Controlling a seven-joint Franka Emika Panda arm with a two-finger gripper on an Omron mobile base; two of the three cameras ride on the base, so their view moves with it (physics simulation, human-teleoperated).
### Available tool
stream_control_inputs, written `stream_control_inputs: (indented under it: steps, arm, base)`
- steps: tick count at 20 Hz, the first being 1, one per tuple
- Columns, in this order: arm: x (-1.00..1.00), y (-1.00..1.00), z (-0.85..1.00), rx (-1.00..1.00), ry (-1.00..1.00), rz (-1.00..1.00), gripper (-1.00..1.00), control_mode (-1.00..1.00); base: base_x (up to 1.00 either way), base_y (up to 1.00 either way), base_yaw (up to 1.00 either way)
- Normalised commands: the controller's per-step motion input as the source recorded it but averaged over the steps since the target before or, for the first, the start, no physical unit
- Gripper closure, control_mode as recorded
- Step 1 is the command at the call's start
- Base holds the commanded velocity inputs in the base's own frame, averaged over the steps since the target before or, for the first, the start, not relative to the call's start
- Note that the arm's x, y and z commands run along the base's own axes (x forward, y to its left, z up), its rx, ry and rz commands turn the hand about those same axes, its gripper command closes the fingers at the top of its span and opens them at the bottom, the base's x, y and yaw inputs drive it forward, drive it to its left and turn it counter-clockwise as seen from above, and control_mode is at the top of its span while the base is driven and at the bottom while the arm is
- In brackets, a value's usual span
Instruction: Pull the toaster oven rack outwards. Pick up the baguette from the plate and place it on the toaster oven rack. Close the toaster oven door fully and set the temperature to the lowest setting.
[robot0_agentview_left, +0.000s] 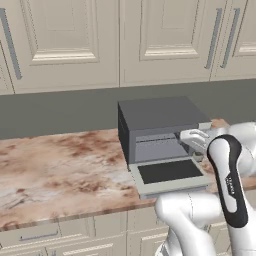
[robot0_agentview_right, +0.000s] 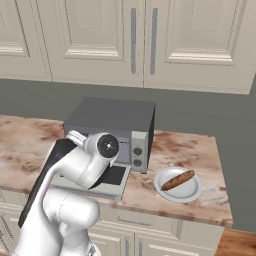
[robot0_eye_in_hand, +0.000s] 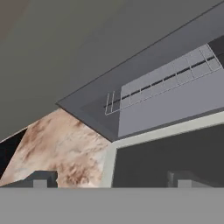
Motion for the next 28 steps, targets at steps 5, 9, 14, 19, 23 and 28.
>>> stream_control_inputs:
  steps: [5,9,14,19,23,28]
  arm:
    - [0.62,0.0,-0.38,0.0,-0.06,-0.01,-1.0,-1.0]
    - [0.46,0.0,-0.32,0.0,-0.12,0.0,-1.0,-1.0]
    - [0.4,0.0,-0.24,0.0,-0.07,0.0,-1.0,-1.0]
    - [0.37,0.0,-0.12,0.0,0.0,0.0,-1.0,-1.0]
    - [0.29,0.0,-0.18,0.0,0.0,0.0,-1.0,-1.0]
    - [0.3,-0.03,-0.18,0.01,0.09,0.0,-1.0,-1.0]
  base:
    - [0.0,0.0,0.0]
    - [0.0,0.0,0.0]
    - [0.0,0.0,0.0]
    - [0.0,0.0,0.0]
    - [0.0,0.0,0.0]
    - [0.0,0.0,0.0]
